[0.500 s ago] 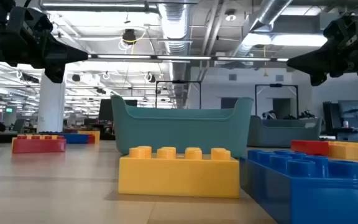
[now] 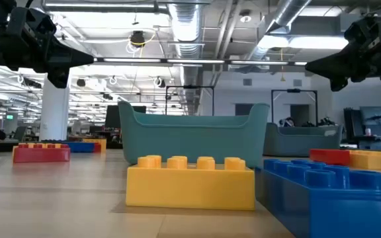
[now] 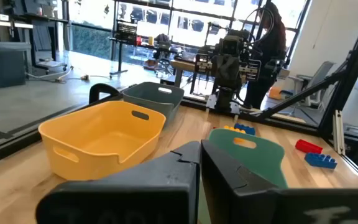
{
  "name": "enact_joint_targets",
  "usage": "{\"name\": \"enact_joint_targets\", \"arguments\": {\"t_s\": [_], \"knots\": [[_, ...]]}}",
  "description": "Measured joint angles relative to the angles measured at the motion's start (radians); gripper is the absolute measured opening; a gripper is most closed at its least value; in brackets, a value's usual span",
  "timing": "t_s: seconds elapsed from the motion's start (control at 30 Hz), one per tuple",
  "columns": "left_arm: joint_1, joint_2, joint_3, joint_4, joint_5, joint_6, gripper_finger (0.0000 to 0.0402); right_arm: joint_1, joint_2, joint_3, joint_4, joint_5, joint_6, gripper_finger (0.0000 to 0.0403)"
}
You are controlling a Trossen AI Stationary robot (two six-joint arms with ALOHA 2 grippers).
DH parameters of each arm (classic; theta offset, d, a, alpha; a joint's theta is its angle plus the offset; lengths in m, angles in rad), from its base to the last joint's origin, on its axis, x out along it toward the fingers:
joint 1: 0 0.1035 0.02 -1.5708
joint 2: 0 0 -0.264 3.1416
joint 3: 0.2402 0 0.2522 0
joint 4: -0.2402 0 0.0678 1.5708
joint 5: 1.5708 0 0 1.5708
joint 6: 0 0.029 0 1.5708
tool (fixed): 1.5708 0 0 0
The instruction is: Sort & place blocks by color
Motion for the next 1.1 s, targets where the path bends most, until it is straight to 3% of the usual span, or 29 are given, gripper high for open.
{"name": "enact_joint_targets", "arguments": {"t_s": [1.1], "knots": [[0.0,0.0,0.0,0.0,0.0,0.0,0.0,0.0,0.0,0.0,0.0,0.0,0.0,0.0033]]}}
